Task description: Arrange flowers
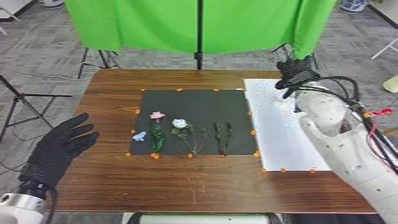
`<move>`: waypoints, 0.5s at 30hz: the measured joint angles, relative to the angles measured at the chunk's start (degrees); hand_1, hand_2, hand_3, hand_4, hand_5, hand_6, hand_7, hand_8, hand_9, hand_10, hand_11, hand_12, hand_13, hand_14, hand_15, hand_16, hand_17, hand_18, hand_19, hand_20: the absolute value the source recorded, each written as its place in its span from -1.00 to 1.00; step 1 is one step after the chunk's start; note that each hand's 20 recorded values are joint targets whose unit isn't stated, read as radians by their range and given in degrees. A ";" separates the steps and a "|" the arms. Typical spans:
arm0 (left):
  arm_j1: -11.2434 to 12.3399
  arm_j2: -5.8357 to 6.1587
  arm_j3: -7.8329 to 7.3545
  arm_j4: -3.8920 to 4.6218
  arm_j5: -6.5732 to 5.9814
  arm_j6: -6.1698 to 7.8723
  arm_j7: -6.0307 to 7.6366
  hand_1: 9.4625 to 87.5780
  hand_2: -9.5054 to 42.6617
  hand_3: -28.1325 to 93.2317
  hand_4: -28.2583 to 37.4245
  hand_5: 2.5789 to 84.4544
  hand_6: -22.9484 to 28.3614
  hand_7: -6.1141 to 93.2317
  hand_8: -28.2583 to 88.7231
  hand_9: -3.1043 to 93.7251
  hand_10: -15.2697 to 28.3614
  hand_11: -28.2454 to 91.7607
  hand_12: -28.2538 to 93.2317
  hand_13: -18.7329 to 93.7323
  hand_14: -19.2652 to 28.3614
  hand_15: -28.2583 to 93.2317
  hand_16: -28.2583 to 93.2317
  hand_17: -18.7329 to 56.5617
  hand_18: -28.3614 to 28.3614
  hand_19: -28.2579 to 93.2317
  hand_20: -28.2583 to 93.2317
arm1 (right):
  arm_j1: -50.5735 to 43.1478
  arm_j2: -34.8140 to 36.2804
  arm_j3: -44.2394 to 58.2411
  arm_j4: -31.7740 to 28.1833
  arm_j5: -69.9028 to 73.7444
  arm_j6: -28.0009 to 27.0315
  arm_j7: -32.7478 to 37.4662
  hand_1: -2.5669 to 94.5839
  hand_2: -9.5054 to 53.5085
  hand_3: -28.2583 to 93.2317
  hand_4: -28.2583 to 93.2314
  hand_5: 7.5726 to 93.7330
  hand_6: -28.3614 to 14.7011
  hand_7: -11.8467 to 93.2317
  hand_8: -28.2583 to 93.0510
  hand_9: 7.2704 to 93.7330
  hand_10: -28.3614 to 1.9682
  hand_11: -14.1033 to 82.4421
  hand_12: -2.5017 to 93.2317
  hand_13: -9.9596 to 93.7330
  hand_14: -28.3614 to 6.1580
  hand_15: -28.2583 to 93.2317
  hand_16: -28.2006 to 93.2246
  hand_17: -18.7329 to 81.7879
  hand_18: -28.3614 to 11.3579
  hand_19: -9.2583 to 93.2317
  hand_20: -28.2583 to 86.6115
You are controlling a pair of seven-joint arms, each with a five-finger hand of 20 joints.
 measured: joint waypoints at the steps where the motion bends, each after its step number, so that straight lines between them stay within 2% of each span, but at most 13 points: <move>1: -0.04 0.00 0.02 0.02 0.00 0.00 0.00 -0.55 -0.64 0.65 -0.84 -0.23 -0.02 -0.31 -0.75 -0.33 0.28 0.00 -0.30 -0.21 0.45 0.20 -0.55 -0.64 0.80 0.29 -0.39 | -1.00 0.88 0.04 0.13 -0.57 3.22 -0.16 -0.43 -1.00 0.96 -1.00 -0.24 0.27 -0.02 -0.92 -0.10 0.35 0.28 -0.48 0.14 0.39 0.33 -0.29 -0.36 -0.52 0.46 0.01; 3: -0.13 0.00 0.08 0.03 0.00 0.00 -0.02 -0.55 -0.64 0.65 -0.84 -0.23 -0.02 -0.31 -0.75 -0.33 0.28 0.00 -0.30 -0.21 0.45 0.20 -0.55 -0.64 0.80 0.29 -0.39 | -2.81 1.77 0.18 0.39 -2.07 7.19 -0.53 -0.42 -1.00 0.96 -1.00 -0.18 0.29 0.00 -0.93 -0.04 0.35 0.32 -0.46 0.18 0.41 0.37 -0.28 -0.34 -0.51 0.49 0.03; 5: -0.18 0.00 0.13 0.03 0.00 0.00 -0.02 -0.55 -0.64 0.65 -0.84 -0.23 -0.02 -0.31 -0.75 -0.33 0.29 0.00 -0.30 -0.21 0.45 0.20 -0.55 -0.63 0.80 0.29 -0.39 | -4.10 1.80 0.29 0.52 -2.93 7.72 -0.99 -0.41 -1.00 0.96 -1.00 -0.15 0.31 0.01 -0.94 -0.01 0.35 0.33 -0.46 0.20 0.42 0.39 -0.28 -0.33 -0.51 0.50 0.04; 12: -0.21 -0.09 0.27 0.02 0.02 0.00 0.02 -0.55 -0.64 0.65 -0.84 -0.23 -0.02 -0.31 -0.75 -0.33 0.29 0.00 -0.30 -0.21 0.45 0.20 -0.55 -0.64 0.80 0.29 -0.39 | -5.16 0.95 0.19 0.55 -3.13 1.90 -2.66 -0.44 -1.00 0.94 -1.00 -0.13 0.33 0.02 -0.95 0.01 0.35 0.34 -0.44 0.21 0.41 0.41 -0.28 -0.33 -0.51 0.50 0.07; 15: -0.18 -0.15 0.33 0.01 0.02 0.06 0.12 -0.55 -0.64 0.65 -0.85 -0.23 -0.02 -0.31 -0.75 -0.33 0.28 0.00 -0.30 -0.21 0.45 0.20 -0.55 -0.64 0.80 0.29 -0.39 | -5.16 0.98 -0.13 0.70 -3.08 1.77 -3.00 -0.42 -1.00 0.93 -1.00 -0.11 0.35 0.03 -0.95 0.02 0.36 0.35 -0.44 0.21 0.41 0.43 -0.27 -0.32 -0.50 0.51 0.08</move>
